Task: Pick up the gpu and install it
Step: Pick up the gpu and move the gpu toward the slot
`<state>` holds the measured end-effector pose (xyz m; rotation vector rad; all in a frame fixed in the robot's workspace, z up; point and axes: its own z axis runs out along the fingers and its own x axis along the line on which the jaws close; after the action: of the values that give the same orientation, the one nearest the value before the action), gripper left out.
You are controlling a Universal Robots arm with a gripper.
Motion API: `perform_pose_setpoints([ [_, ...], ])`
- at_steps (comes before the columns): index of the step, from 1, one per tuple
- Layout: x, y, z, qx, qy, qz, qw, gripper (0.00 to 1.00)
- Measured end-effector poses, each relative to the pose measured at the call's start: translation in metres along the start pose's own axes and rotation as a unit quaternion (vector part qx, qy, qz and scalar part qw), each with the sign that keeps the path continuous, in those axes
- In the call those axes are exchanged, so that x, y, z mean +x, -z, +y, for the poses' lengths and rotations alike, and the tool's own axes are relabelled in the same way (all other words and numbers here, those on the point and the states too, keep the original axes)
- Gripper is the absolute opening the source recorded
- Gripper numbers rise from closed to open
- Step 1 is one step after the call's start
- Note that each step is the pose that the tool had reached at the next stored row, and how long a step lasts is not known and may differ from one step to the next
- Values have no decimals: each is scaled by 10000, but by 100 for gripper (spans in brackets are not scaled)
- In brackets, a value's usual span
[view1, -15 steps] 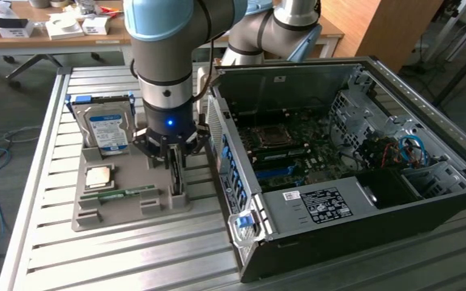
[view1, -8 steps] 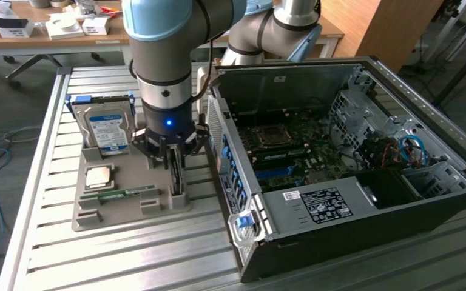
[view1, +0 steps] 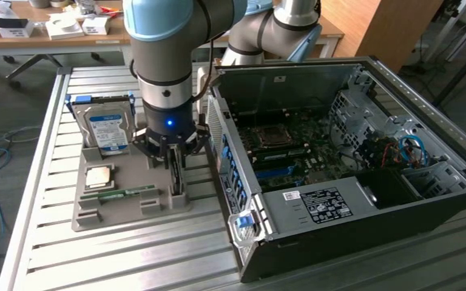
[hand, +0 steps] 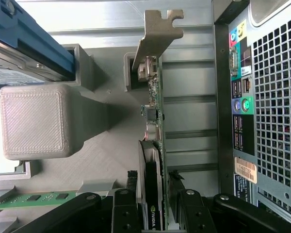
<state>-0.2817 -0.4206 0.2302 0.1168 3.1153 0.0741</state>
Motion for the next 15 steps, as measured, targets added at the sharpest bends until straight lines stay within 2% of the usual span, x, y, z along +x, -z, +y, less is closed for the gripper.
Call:
perform_pose_setpoints([
  [8, 0, 0, 0, 0, 0, 0, 10000, 39],
  [12, 0, 0, 0, 0, 0, -1, 10000, 27],
  [15, 0, 0, 0, 0, 0, 0, 10000, 27],
])
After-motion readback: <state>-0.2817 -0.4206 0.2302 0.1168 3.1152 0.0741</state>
